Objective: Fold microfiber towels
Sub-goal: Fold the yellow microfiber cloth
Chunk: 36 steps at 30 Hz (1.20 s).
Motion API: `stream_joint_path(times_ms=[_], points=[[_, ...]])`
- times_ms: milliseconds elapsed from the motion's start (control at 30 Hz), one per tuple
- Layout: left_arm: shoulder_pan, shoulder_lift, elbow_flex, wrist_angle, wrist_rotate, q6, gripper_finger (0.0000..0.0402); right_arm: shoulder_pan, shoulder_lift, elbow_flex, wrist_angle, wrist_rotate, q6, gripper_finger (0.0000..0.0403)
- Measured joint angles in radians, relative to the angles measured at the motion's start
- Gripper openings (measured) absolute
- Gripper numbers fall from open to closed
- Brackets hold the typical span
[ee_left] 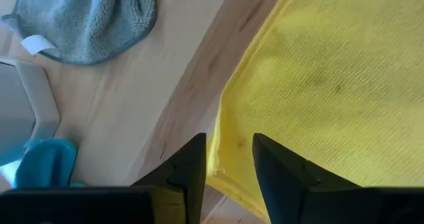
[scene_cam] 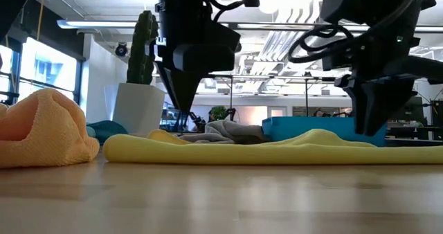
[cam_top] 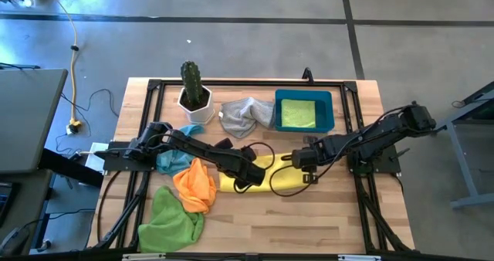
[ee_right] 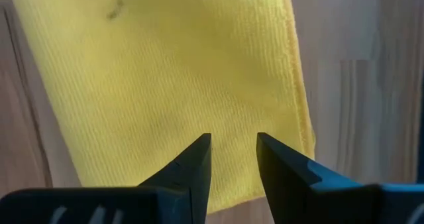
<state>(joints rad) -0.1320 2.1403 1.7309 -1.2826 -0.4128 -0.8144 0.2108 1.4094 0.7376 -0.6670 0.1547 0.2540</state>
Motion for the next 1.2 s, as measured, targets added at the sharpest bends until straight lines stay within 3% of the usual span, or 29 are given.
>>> stream_joint_path(times_ms=[333, 667, 1200], points=[[-0.014, 0.003, 0.0, 0.036, 0.149, 0.131, 0.0106, 0.0, 0.041, 0.0, 0.005, 0.002, 0.123, 0.0114], [-0.014, 0.021, 0.0, 0.081, 0.167, 0.181, 0.0099, 0.0, 0.147, 0.005, -0.006, -0.024, 0.153, 0.0114], [-0.056, 0.038, 0.0, 0.077, 0.191, 0.19, 0.0097, 0.0, 0.147, 0.003, -0.026, -0.022, 0.15, 0.0114]])
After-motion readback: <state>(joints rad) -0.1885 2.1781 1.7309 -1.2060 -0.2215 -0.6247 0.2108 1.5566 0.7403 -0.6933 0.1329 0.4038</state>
